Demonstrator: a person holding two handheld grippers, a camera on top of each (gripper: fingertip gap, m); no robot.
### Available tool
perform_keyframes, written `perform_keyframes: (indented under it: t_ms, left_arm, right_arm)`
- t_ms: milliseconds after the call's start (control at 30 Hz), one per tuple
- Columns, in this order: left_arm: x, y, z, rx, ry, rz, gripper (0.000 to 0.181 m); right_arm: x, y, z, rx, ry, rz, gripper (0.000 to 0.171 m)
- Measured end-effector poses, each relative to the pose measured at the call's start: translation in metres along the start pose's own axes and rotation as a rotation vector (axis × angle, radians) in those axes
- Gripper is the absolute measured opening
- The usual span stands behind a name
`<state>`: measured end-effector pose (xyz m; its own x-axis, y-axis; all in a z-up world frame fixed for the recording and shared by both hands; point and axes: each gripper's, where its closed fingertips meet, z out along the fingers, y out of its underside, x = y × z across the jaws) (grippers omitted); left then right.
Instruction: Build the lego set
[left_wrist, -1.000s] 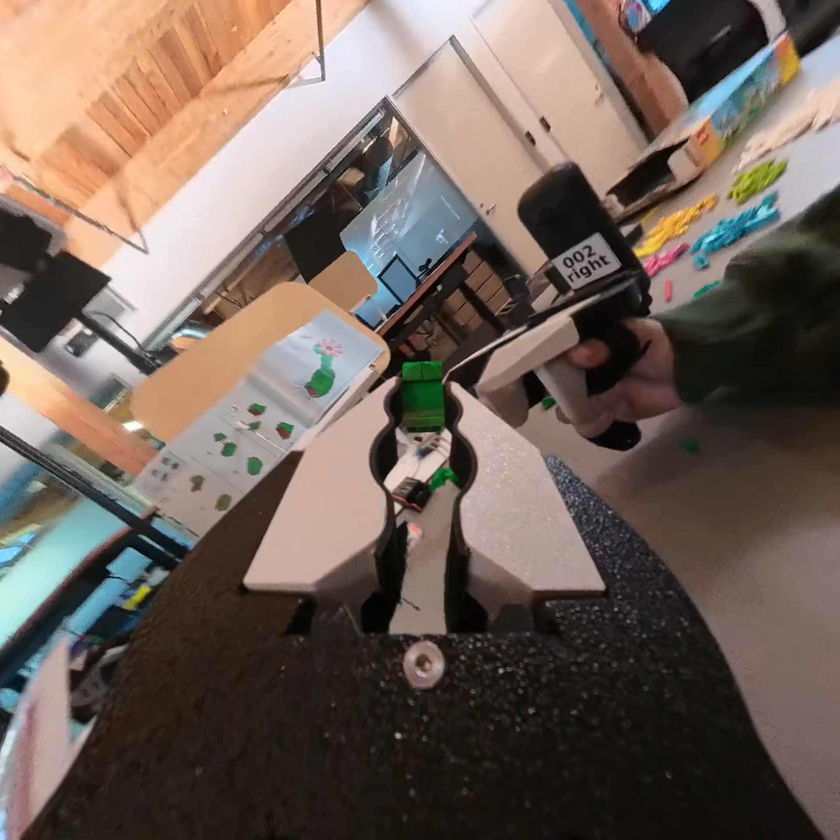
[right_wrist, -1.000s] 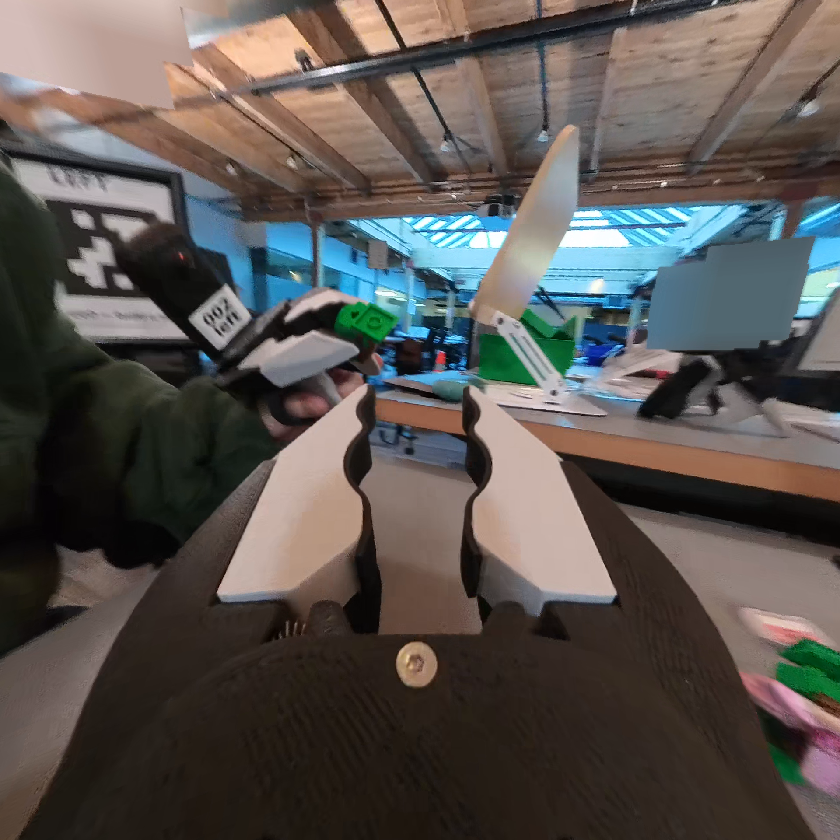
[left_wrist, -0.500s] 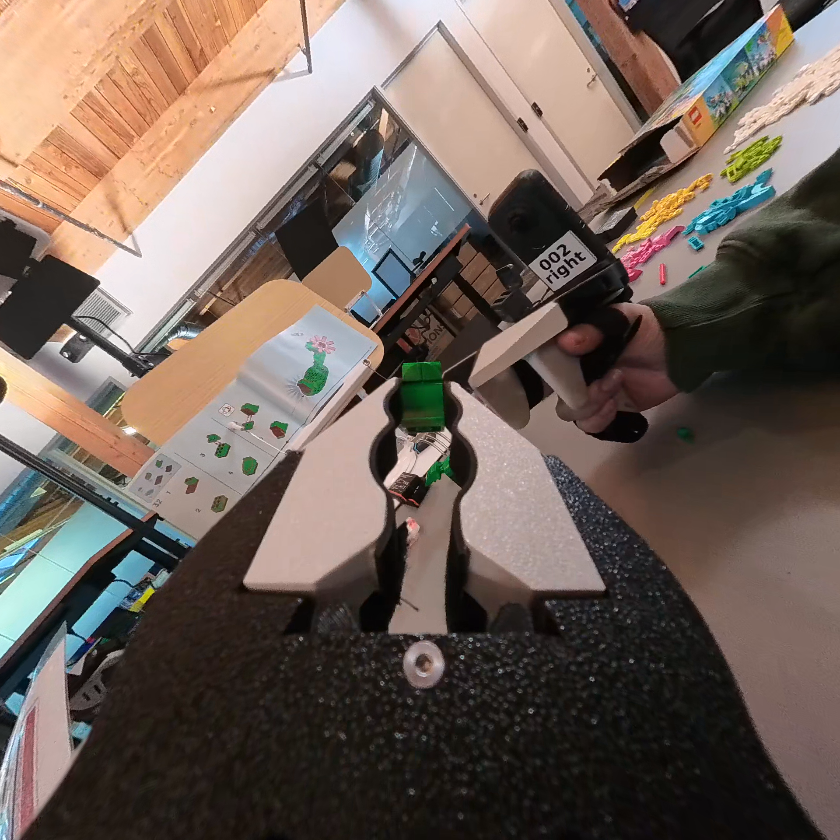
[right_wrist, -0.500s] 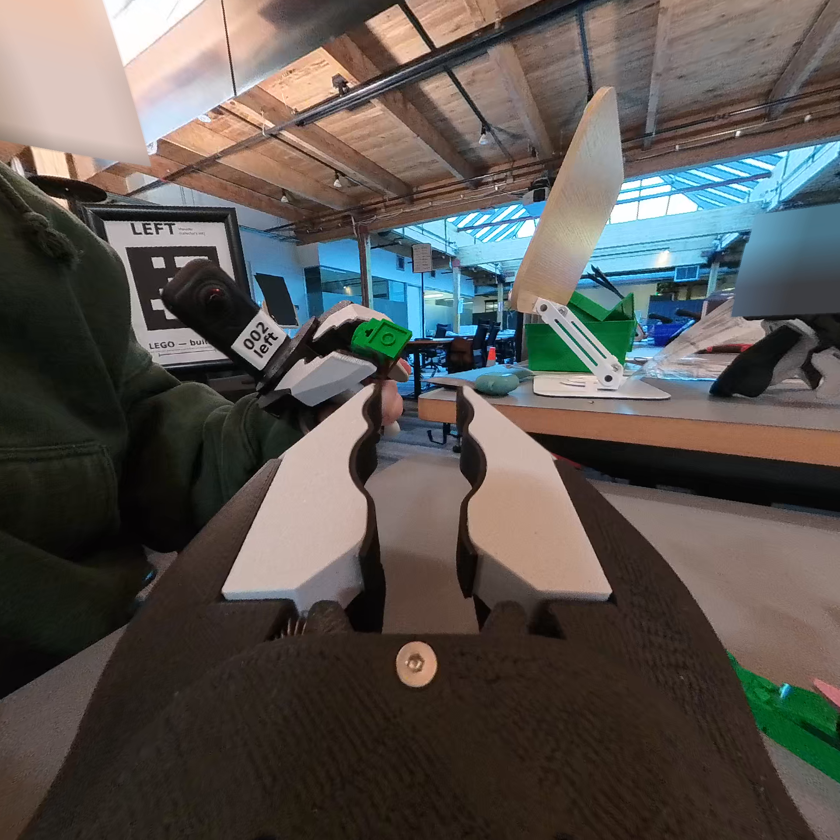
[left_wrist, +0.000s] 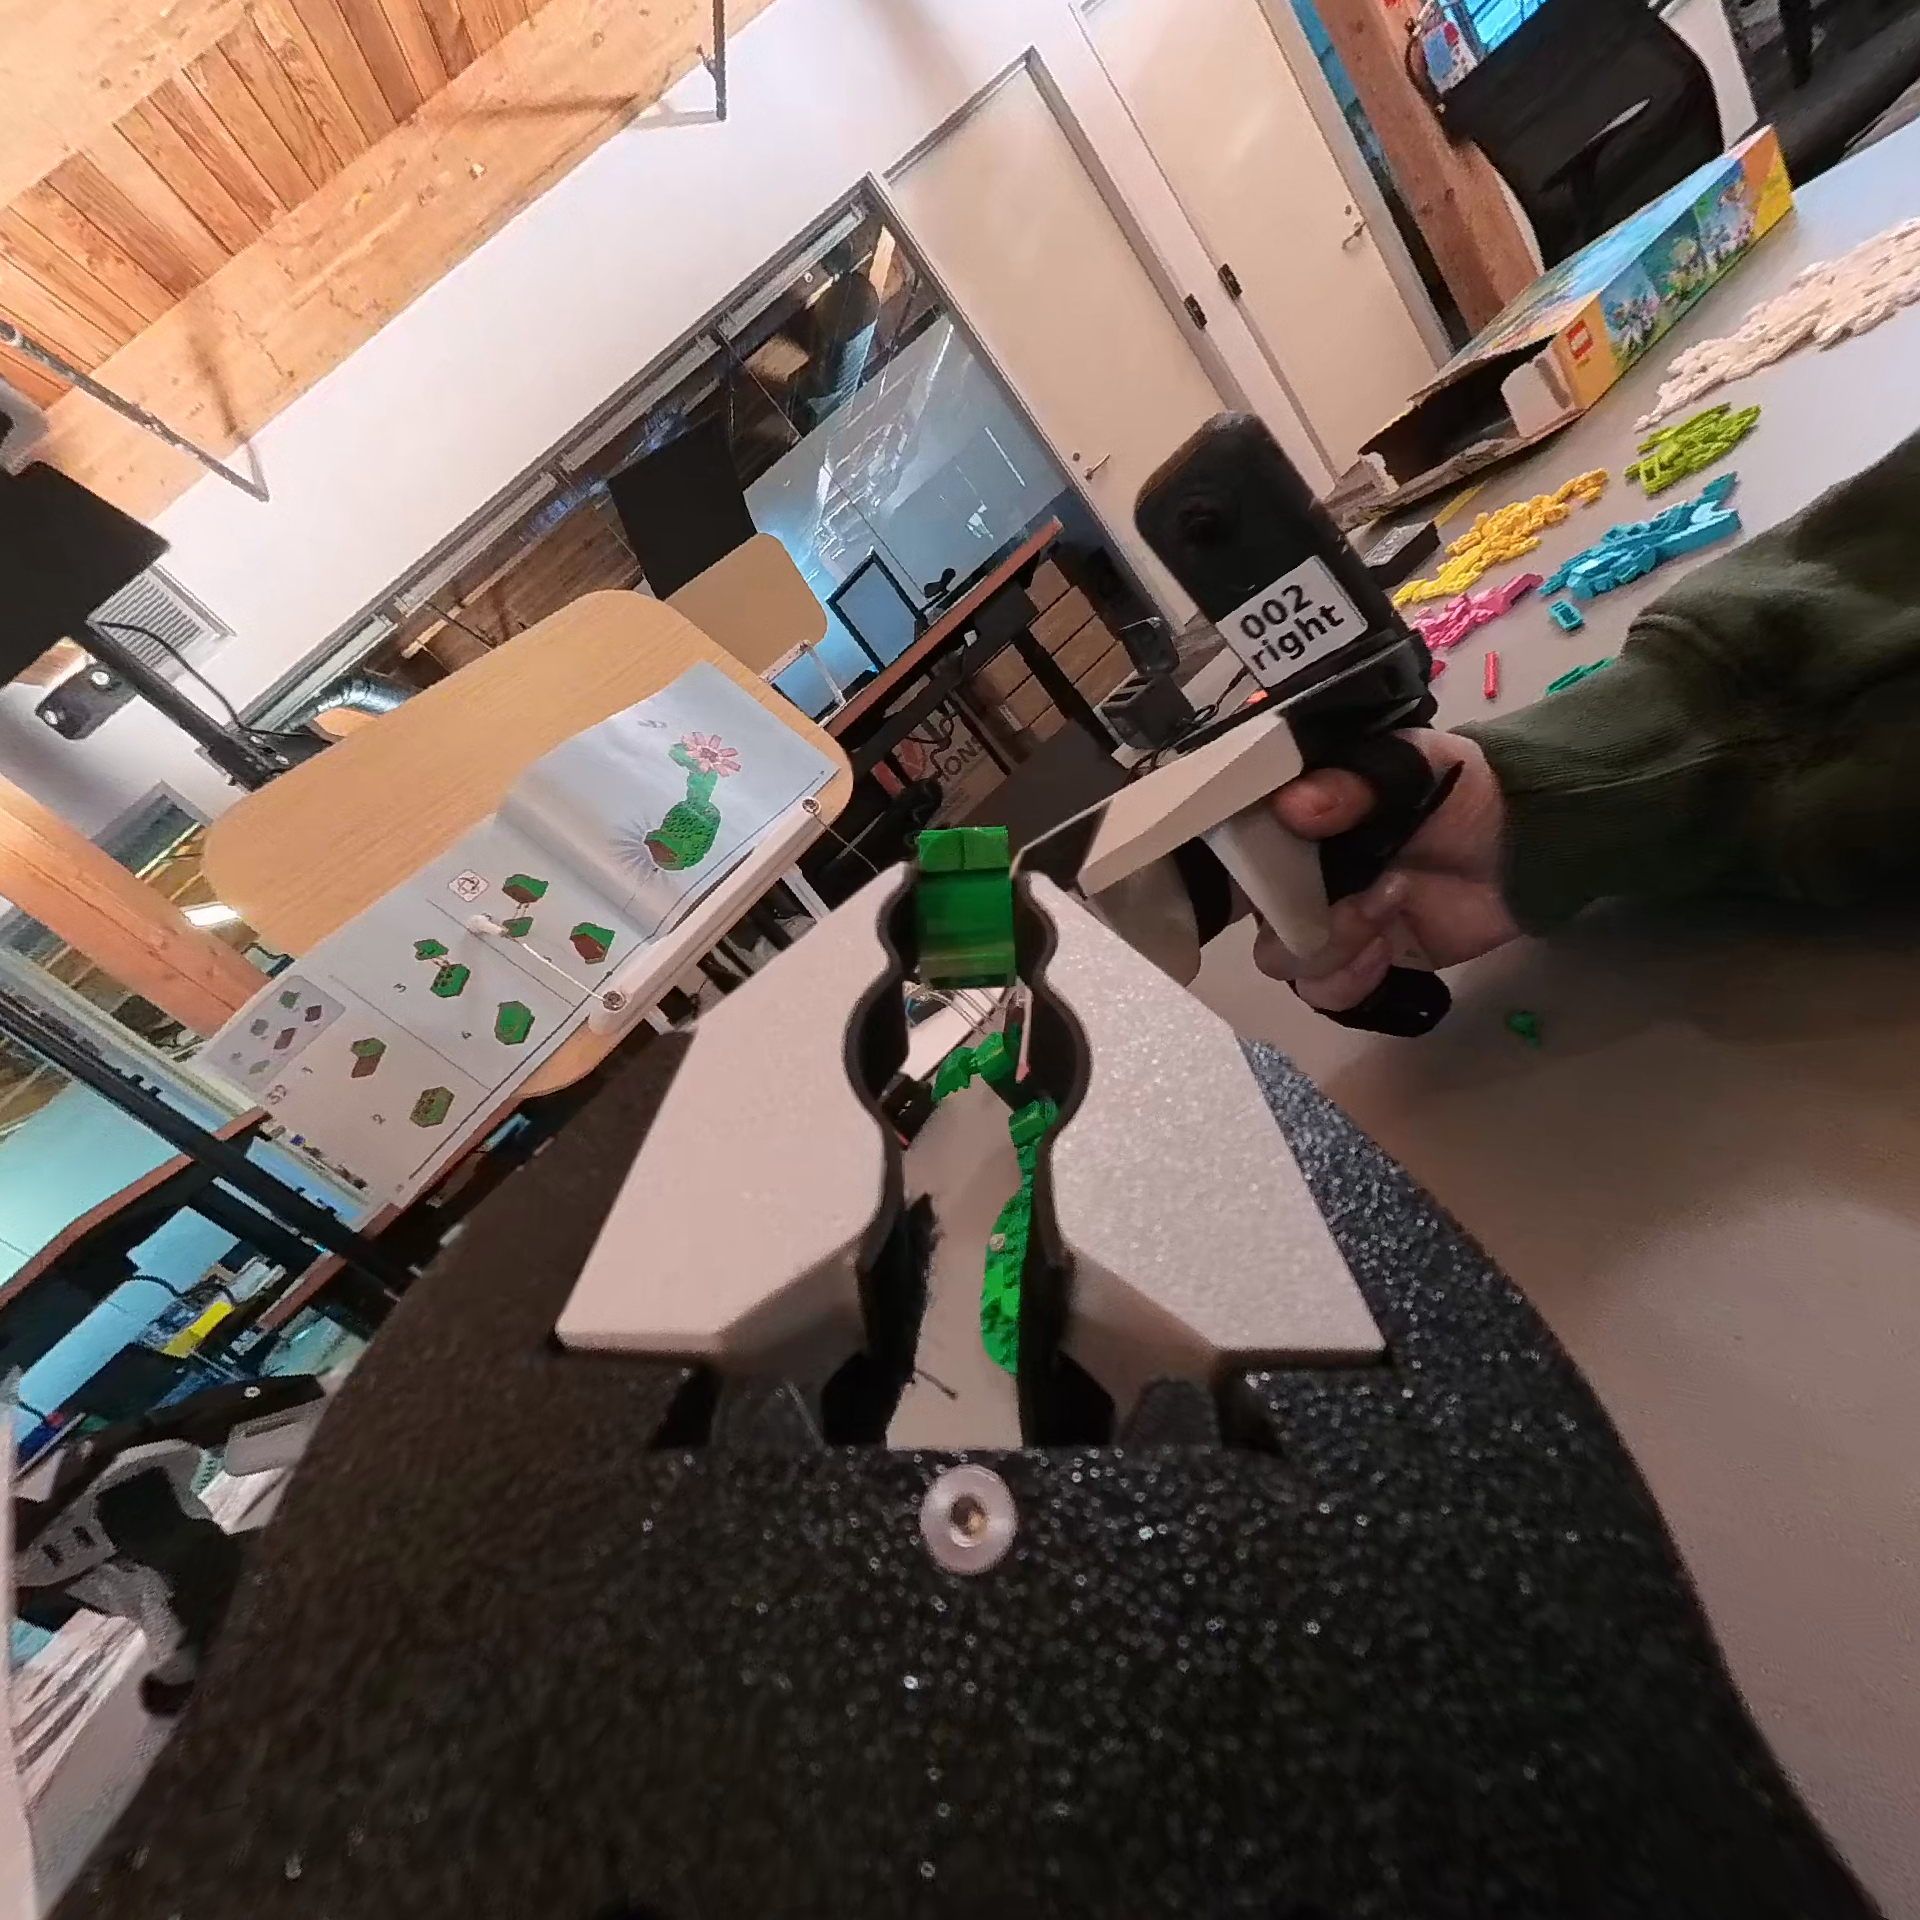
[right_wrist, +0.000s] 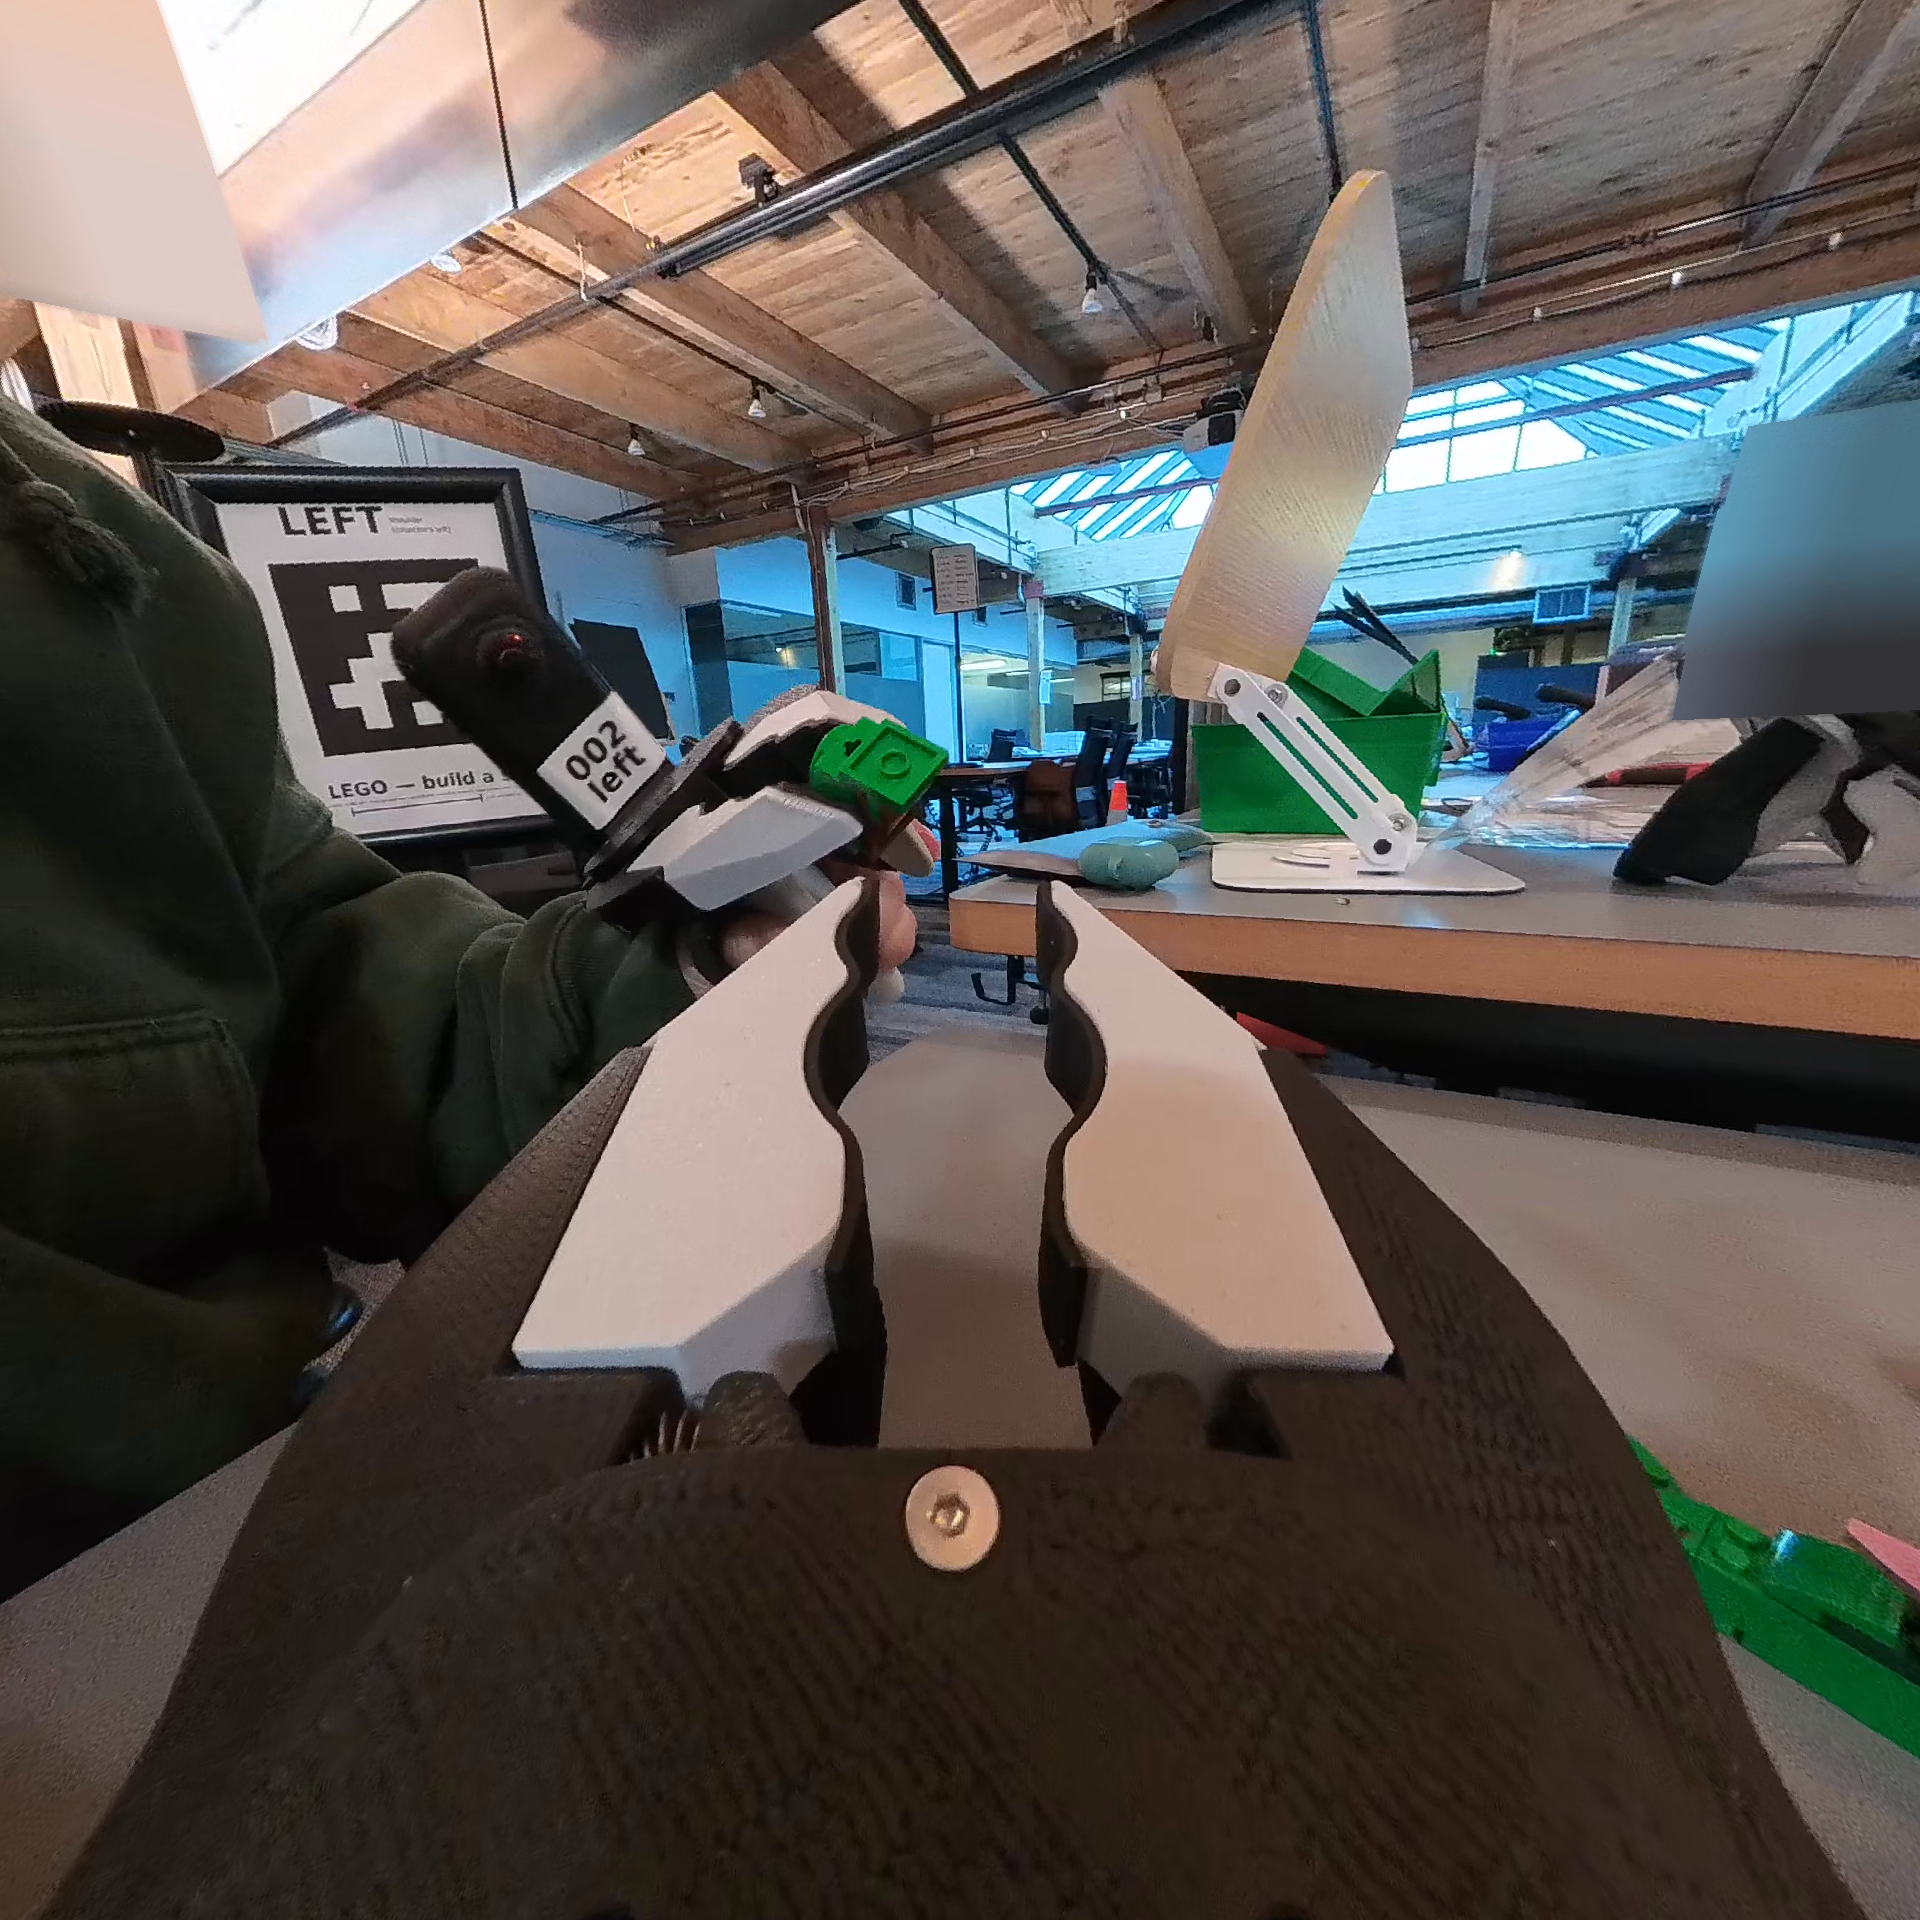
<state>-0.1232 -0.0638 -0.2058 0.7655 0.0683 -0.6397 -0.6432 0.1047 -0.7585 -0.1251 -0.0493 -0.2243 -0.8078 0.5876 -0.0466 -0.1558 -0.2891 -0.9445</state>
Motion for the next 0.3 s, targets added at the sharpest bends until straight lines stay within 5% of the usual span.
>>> perform_keyframes:
  t_ms: [300]
  left_arm:
    - [-0.0036,-0.0005,-0.001,0.016,0.012,-0.079,0.014]
  right_arm:
    - [0.001,0.0014,0.0001,-0.006,0.003,0.006,0.028]
